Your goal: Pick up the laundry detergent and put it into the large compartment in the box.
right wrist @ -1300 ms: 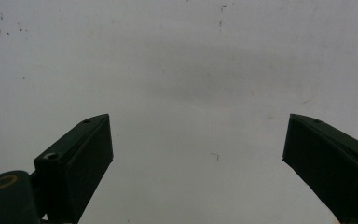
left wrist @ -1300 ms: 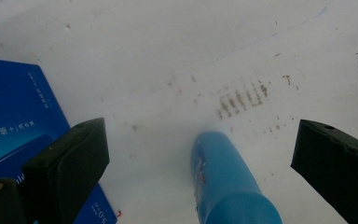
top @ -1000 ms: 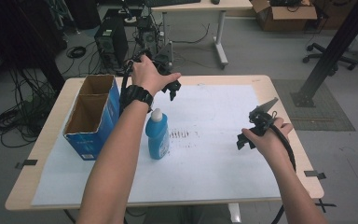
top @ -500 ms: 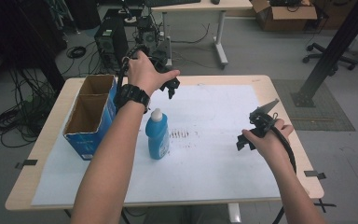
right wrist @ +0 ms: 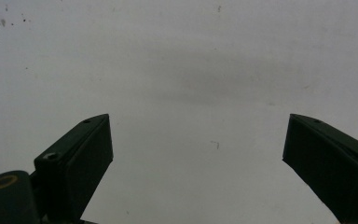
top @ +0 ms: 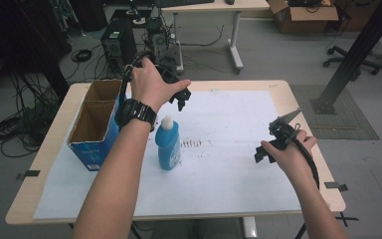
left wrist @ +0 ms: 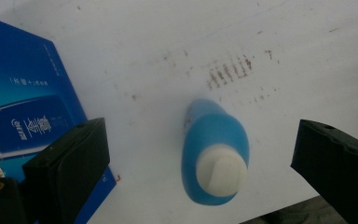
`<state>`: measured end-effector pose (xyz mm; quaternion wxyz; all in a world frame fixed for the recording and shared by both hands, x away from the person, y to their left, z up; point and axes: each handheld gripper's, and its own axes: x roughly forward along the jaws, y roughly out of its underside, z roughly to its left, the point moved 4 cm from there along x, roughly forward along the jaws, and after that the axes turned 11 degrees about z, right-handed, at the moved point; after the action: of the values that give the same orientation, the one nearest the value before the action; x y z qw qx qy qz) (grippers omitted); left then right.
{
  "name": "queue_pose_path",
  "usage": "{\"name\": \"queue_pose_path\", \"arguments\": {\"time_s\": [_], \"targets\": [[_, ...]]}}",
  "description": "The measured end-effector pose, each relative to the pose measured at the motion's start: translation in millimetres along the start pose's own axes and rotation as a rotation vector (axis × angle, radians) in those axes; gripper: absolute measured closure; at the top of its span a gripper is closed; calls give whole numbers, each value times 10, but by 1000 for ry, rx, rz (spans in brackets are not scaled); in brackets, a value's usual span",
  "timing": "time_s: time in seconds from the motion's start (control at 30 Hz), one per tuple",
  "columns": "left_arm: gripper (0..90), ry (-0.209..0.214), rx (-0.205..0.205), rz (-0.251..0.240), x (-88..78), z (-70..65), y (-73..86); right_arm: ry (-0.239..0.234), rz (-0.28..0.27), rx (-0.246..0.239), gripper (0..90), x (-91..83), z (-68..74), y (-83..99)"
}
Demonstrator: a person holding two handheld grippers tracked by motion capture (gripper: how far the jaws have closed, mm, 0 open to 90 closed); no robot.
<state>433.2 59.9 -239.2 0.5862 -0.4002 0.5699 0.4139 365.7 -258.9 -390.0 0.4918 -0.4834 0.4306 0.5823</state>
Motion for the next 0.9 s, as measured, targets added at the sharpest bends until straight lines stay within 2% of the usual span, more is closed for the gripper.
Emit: {"name": "queue_pose_path", "arguments": {"time_s": [0.37, 0.7, 0.9], "targets": [[43, -9, 15, -1, 51, -50, 156, -8, -11, -10, 84, -23, 23, 46], [42, -7, 30, 11, 148, -91, 174, -13, -12, -10, 84, 1, 29, 61], [42, -11, 34, 28, 279, -106, 174, -16, -12, -12, 84, 29, 11, 69]]}}
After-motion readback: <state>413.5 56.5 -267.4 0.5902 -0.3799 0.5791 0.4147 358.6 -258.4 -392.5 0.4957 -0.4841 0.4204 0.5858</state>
